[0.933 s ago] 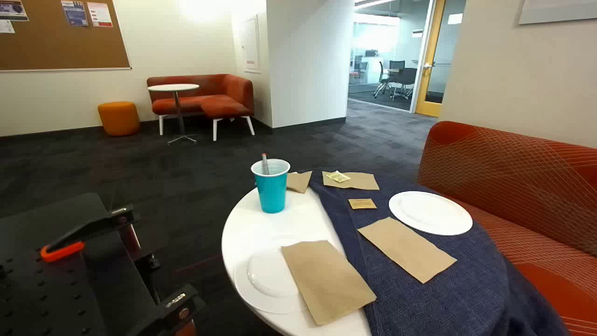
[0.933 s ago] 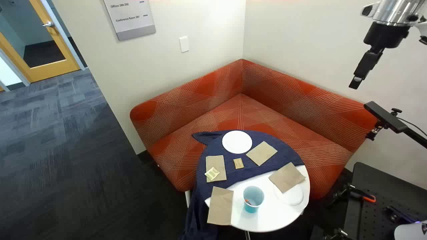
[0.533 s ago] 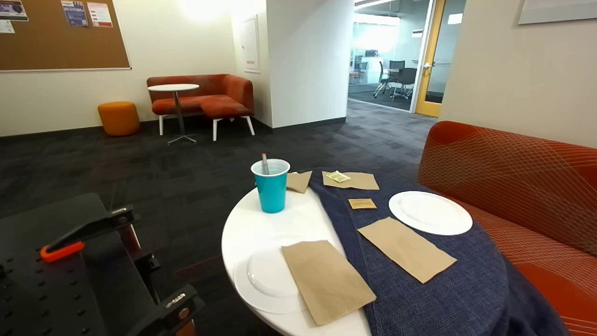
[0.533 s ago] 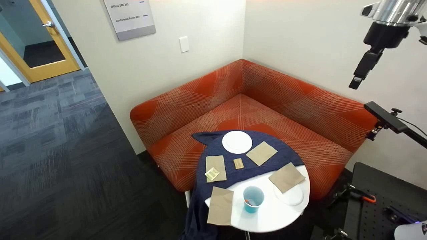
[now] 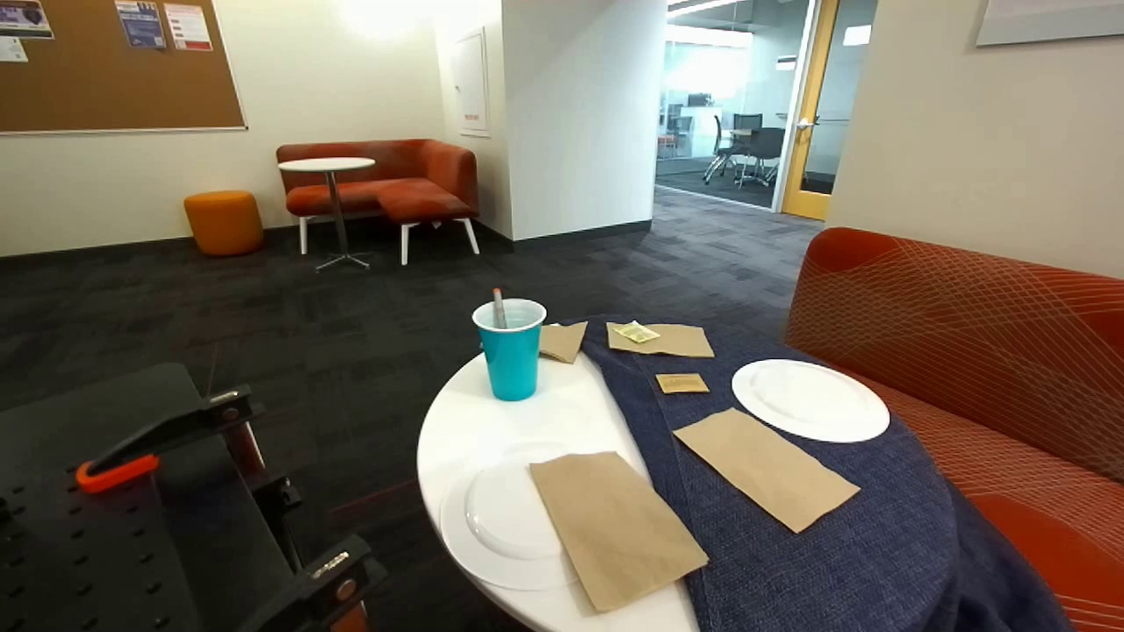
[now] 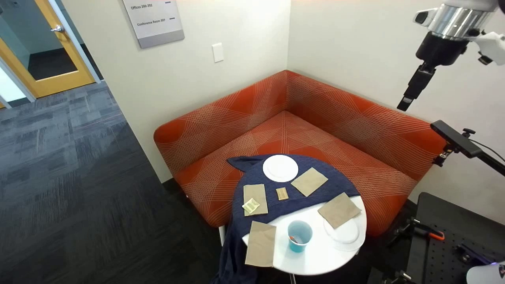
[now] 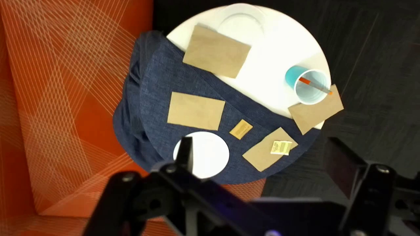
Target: Pick up the pen from the light blue cup and put it on the table.
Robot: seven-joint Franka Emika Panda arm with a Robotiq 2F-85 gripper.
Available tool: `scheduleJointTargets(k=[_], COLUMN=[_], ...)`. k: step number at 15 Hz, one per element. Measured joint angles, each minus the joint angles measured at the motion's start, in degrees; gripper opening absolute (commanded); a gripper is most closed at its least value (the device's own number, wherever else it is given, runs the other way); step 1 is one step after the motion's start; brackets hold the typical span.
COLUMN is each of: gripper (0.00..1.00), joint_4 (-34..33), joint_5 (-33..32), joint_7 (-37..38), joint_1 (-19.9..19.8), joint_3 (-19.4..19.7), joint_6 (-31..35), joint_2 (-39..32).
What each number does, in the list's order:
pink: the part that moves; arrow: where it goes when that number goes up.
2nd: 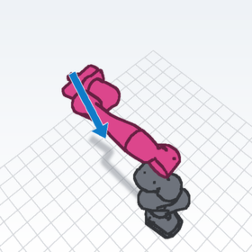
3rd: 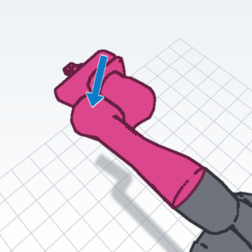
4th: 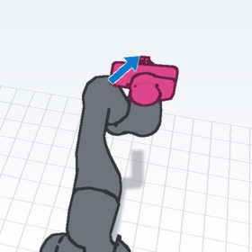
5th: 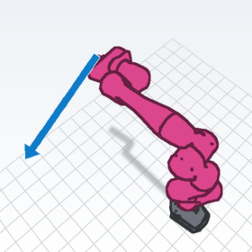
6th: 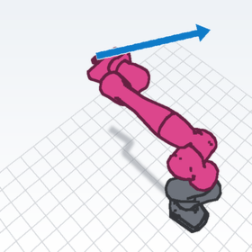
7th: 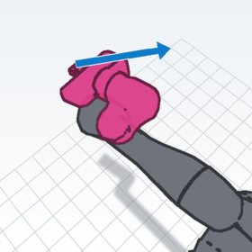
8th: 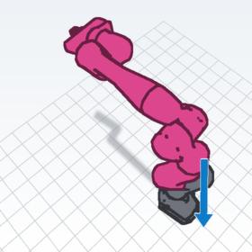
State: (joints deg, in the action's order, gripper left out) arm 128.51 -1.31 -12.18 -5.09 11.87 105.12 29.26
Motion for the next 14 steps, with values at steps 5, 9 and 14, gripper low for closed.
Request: scheduleJointTargets(k=[5, 9, 14], gripper=[1.0, 1.0, 1.0], joint_4=[6.06, 9.28, 10.55], joint_5=[1.95, 8.35, 17.5], joint_7=[-9.97, -20.88, -38.79], joint_1=[4.76, 9.44, 13.54], joint_3=[-0.78, -0.08, 0.8], joint_6=[10.43, 15.74, 19.01], joint_2=[-0.34, -2.46, -7.65])
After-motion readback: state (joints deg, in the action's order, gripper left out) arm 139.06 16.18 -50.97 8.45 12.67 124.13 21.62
